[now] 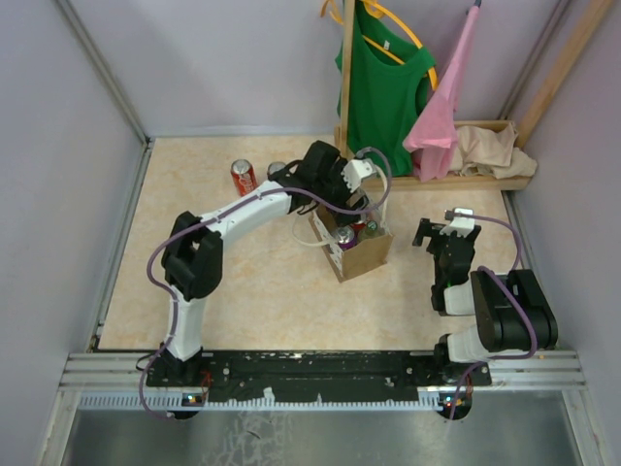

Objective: Take the beverage out of the canvas bag

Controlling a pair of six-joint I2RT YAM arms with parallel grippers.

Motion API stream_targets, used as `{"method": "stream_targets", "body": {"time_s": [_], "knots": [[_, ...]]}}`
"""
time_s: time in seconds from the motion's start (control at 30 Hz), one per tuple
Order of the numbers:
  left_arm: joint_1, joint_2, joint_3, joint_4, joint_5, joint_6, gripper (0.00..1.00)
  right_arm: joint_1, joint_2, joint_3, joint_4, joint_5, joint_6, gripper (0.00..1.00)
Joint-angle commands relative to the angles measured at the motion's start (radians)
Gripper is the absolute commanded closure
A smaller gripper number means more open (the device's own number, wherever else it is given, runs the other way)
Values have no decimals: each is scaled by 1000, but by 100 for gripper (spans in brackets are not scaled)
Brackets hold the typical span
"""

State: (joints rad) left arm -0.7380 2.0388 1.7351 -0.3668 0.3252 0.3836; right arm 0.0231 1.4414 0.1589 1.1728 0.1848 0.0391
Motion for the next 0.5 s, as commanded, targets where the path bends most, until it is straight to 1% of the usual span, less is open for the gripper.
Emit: {"method": "stream_targets", "body": {"time_s": [0.0,0.47], "knots": [[-9,31,51,-6,8,9,0,-2,1,21,44,-1,8,1],[-32,39,84,-86,-42,12,0,-1,1,21,44,0,8,1]]}}
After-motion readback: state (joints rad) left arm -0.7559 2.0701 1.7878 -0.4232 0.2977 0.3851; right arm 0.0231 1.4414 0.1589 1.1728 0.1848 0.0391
